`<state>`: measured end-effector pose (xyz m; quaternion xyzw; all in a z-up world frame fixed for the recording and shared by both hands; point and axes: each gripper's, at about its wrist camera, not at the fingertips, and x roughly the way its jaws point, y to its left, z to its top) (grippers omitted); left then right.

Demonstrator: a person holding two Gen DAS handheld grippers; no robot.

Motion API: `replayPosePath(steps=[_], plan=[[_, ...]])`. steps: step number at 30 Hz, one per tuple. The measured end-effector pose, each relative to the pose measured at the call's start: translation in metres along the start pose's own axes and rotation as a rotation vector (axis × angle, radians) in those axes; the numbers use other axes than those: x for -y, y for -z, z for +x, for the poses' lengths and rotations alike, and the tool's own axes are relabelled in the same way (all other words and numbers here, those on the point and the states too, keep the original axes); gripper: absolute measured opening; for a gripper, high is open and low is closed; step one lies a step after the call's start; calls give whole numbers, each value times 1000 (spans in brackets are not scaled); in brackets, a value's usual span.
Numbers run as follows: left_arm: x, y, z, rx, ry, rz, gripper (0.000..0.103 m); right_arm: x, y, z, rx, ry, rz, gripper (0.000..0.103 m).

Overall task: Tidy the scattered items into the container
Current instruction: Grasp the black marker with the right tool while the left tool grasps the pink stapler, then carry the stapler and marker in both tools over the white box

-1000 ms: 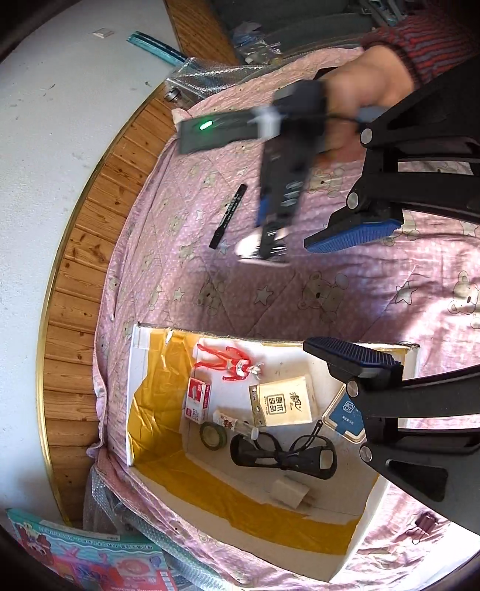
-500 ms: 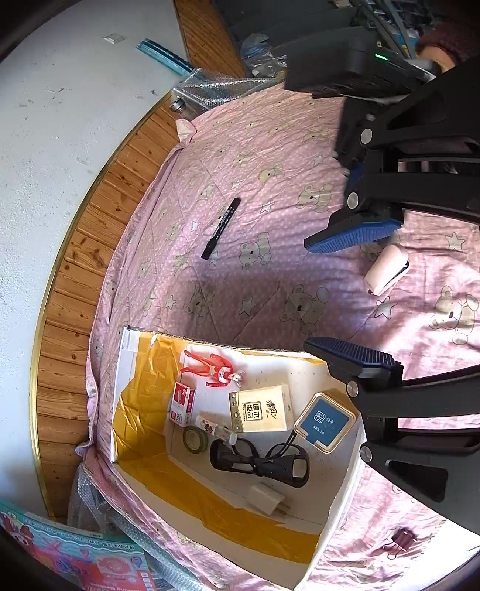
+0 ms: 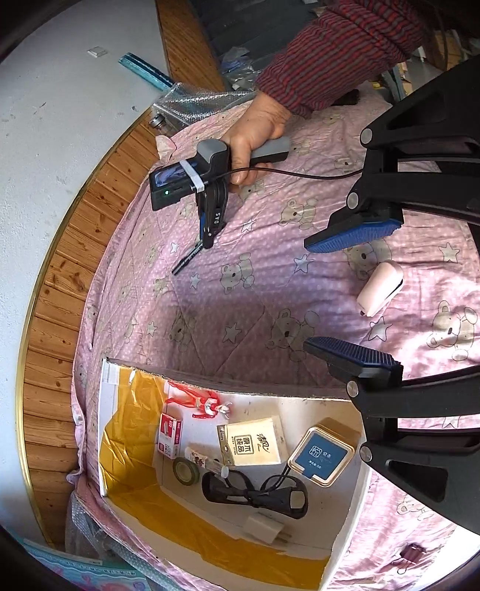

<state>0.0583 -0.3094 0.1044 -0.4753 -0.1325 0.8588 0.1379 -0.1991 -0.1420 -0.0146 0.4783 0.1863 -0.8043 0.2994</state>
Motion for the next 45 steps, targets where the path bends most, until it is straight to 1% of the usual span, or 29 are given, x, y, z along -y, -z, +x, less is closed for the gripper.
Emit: replayPosePath(steps=[2,4,6,9,10,11,14,15,17,20,21,22,23,24,25,26,27,28,30,31,32,33,34,36,37,38,42,44,45], plan=[[-3,-1,1,1,-4,-12,49,-1,22,-26,14,-12,102,13],[-3,0,2,-2,0,-17,49,-7,56,-58,20,-84,213,13],[0,4,3,-13,3,-8,49,-27,97,-85,9,-196,310,13],[10,16,14,-72,32,9,51,-72,161,-112,-9,-265,372,14],[15,22,19,-92,34,16,57,-85,177,-115,-15,-255,378,14],[20,28,26,-109,27,24,59,-98,191,-116,-23,-230,373,14],[30,46,49,-180,-7,27,60,-126,218,-106,-40,-142,355,16],[31,52,56,-198,-21,21,60,-130,223,-109,12,-119,357,15],[31,61,69,-215,-53,10,60,-135,225,-110,35,-98,368,18],[26,71,85,-219,-74,-1,58,-129,224,-107,50,-120,412,20],[23,74,90,-229,-58,1,40,-128,224,-107,50,-129,416,20],[21,76,93,-240,-35,16,35,-125,223,-106,47,-145,427,20],[21,78,91,-224,-19,60,33,-122,224,-107,42,-166,437,21],[24,79,88,-205,-24,147,29,-119,223,-108,35,-185,441,21],[28,82,86,-205,-56,256,27,-117,222,-108,30,-199,440,23],[29,85,85,-215,-82,322,27,-116,222,-109,27,-211,442,25],[25,87,86,-239,-81,332,27,-116,221,-110,25,-216,439,26],[20,87,85,-252,-76,307,29,-117,220,-111,25,-209,429,28],[11,84,80,-227,-95,234,33,-118,218,-115,40,-184,410,32],[11,82,77,-204,-94,204,47,-119,217,-116,48,-177,403,33],[12,80,75,-181,-89,180,56,-120,216,-117,56,-171,397,33],[14,79,75,-164,-85,162,68,-121,215,-117,59,-166,390,33],[16,78,77,-155,-84,153,69,-122,214,-116,59,-162,386,33],[21,76,84,-148,-90,148,67,-122,215,-112,62,-161,375,33],[22,75,87,-142,-79,150,34,-123,216,-110,66,-147,369,19],[21,75,90,-140,-84,150,28,-123,217,-110,63,-134,362,14],[27,80,84,-147,-134,191,27,-122,218,-117,83,-150,362,14],[24,79,81,-144,-135,169,29,-122,216,-118,101,-135,364,19],[22,77,84,-145,-125,149,36,-123,214,-116,96,-136,355,19]])
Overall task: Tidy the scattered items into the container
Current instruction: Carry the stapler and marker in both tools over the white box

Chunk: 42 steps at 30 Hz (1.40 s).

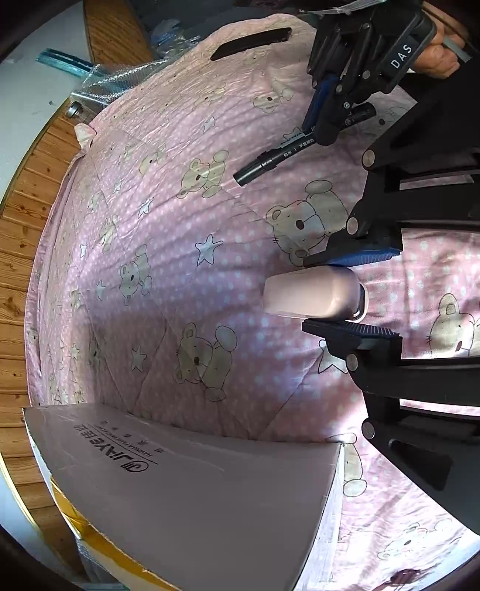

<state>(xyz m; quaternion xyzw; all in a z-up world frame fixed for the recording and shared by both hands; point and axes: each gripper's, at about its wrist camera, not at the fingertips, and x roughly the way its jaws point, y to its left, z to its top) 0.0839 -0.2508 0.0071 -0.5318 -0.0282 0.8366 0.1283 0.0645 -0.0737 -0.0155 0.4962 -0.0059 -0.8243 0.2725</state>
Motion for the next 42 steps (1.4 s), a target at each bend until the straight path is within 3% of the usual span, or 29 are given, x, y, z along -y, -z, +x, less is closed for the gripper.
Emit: replayPosePath(steps=[2,3,6,10,23,34,42], plan=[[-1,-3,9,-4,9,-14,39,-2,0,10,-23,7,-21,14],[0,-3,13,-1,5,3,27,0,0,10,-17,2,-12,14],[2,-4,12,10,-2,2,27,0,-2,-10,21,-31,17,14],[2,-7,-21,78,39,-7,27,-3,-4,-37,62,-68,32,14],[7,-20,-101,250,102,7,27,-48,-16,-59,84,-128,-3,14],[-29,-31,-152,347,152,-51,27,-109,-58,-84,151,-195,-97,14],[-70,-42,-180,402,140,-109,27,-149,-86,-77,148,-263,-145,14]])
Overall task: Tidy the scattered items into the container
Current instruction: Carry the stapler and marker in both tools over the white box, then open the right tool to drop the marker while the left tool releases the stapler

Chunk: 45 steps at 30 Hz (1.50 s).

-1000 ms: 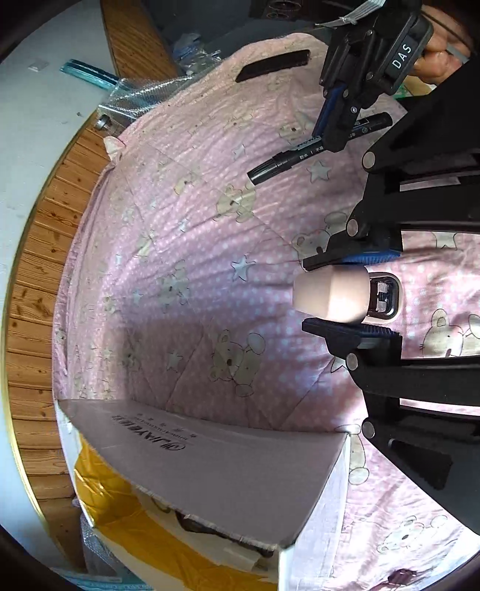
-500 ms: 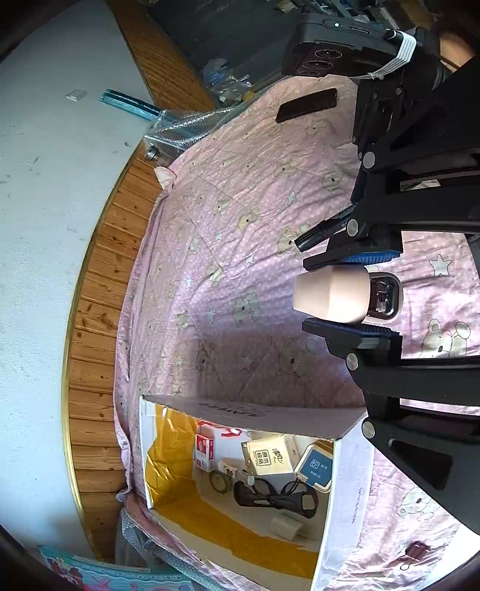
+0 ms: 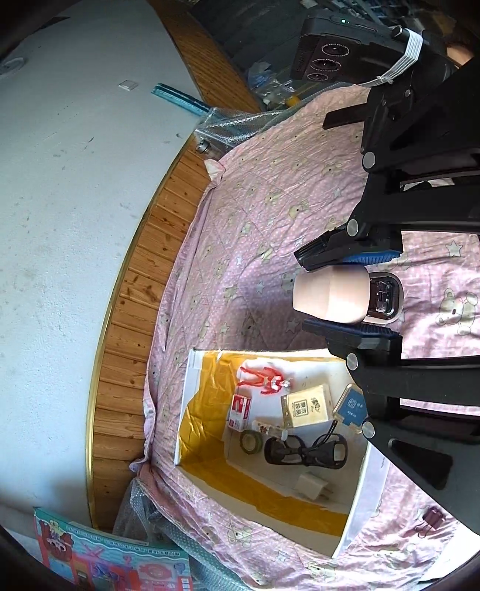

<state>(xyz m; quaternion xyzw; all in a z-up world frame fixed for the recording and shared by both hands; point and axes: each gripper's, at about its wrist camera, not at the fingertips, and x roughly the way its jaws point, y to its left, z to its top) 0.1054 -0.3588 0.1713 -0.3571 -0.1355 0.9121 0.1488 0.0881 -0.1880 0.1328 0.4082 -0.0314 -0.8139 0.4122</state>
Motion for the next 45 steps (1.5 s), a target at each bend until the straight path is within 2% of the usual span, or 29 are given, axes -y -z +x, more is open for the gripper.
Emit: replayPosePath(steps=[6,13,18,24,34,45], plan=[[-31,-24,-7,29,-45,-22,27,-15,-33,16,9,-35,-17,14],[-75,-45,0,42,-119,-58,27,-27,-73,52,-16,-89,-4,14],[-113,-57,13,13,-182,-61,27,-31,-97,84,-42,-108,8,14],[-147,-66,29,-39,-218,-52,27,-29,-117,116,-84,-112,29,14],[-167,-40,56,-217,-200,3,27,-13,-141,170,-183,-42,10,14],[-177,-22,68,-271,-194,-4,27,-10,-168,221,-258,30,-38,14]])
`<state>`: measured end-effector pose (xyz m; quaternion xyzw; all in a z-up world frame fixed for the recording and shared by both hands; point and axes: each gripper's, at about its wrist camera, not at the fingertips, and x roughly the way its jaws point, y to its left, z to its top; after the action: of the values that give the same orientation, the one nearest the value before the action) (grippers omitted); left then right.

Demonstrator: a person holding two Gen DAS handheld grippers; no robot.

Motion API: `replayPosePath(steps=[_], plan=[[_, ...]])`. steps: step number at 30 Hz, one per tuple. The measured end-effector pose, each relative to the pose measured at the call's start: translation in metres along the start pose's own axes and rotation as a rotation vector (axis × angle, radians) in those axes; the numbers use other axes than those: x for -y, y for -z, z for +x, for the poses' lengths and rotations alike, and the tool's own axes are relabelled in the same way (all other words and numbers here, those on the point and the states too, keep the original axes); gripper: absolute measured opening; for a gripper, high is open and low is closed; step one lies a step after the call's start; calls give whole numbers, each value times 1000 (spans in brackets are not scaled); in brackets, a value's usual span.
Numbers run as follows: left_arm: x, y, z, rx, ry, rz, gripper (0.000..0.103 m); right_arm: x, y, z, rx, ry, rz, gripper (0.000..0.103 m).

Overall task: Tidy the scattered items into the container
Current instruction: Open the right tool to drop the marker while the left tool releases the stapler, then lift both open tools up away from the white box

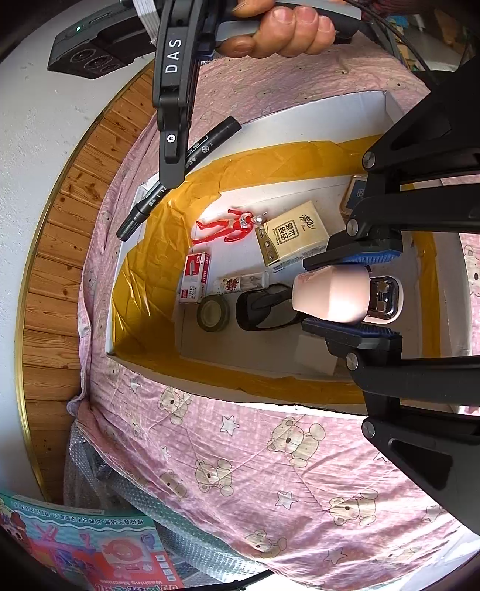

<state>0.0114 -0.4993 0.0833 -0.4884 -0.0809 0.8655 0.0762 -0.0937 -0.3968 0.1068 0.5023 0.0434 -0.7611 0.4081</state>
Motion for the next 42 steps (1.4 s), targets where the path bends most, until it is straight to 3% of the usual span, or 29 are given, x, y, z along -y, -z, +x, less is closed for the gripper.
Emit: replayPosePath(steps=[4,6,7,9,10,14,17,20,25,30,36,42], plan=[[-5,2,3,-10,-10,-10,27,0,-10,15,-11,40,-33,16],[-6,3,5,-9,-41,-2,29,5,-12,24,-25,68,-29,32],[-7,3,5,-7,-53,-4,32,9,-12,25,-21,81,-16,48],[-9,3,0,12,-81,-17,45,14,-9,20,1,63,2,49],[-11,4,-5,30,-76,-28,47,16,-7,16,10,57,14,49],[-21,8,-22,58,-27,-94,47,17,3,-1,20,18,41,49],[-26,9,-40,92,-44,-132,47,12,13,-12,10,-3,23,49],[-28,12,-55,104,-45,-148,49,1,26,-23,-12,-6,-29,49],[-18,21,-77,104,-57,-130,65,-19,50,-46,-50,11,-150,49],[4,28,-97,93,-79,-100,76,-47,73,-79,-60,98,-356,49],[30,35,-120,93,-96,-79,79,-69,98,-94,-129,143,-525,49],[47,44,-134,110,-103,-53,79,-69,111,-86,-212,162,-520,48]])
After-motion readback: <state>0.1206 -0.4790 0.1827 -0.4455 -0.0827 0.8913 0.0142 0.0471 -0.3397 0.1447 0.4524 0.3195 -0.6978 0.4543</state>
